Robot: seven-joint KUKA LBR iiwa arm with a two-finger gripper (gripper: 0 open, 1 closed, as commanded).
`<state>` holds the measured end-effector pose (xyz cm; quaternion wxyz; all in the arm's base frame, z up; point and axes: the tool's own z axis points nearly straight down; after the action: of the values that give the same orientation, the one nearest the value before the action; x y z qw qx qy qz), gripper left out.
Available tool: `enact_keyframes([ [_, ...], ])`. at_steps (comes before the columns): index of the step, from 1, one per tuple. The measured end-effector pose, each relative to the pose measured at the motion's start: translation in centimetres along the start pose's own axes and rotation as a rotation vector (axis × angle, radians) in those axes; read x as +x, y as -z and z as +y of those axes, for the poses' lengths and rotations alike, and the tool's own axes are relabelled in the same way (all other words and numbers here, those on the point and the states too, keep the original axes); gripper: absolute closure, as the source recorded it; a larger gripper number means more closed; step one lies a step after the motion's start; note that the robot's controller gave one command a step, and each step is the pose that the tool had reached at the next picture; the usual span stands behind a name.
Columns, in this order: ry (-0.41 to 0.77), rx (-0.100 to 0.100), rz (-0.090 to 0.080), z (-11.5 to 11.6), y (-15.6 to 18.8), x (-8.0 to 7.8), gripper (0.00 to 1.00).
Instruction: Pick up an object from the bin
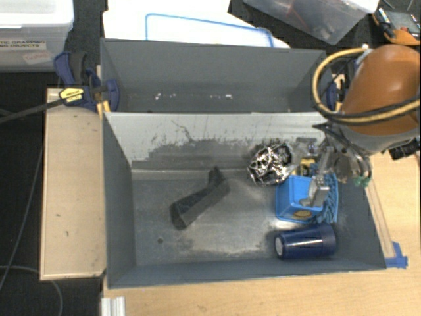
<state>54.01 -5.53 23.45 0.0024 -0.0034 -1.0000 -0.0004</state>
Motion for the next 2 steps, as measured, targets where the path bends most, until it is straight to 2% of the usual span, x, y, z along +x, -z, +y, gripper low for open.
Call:
enact_keyframes([
  [1, 0.003, 0.001, -0.008, 0.0, 0.5, -0.1, 0.00],
  [2, -0.221, -0.005, 0.005, -4.9, -12.3, -3.5, 0.00],
])
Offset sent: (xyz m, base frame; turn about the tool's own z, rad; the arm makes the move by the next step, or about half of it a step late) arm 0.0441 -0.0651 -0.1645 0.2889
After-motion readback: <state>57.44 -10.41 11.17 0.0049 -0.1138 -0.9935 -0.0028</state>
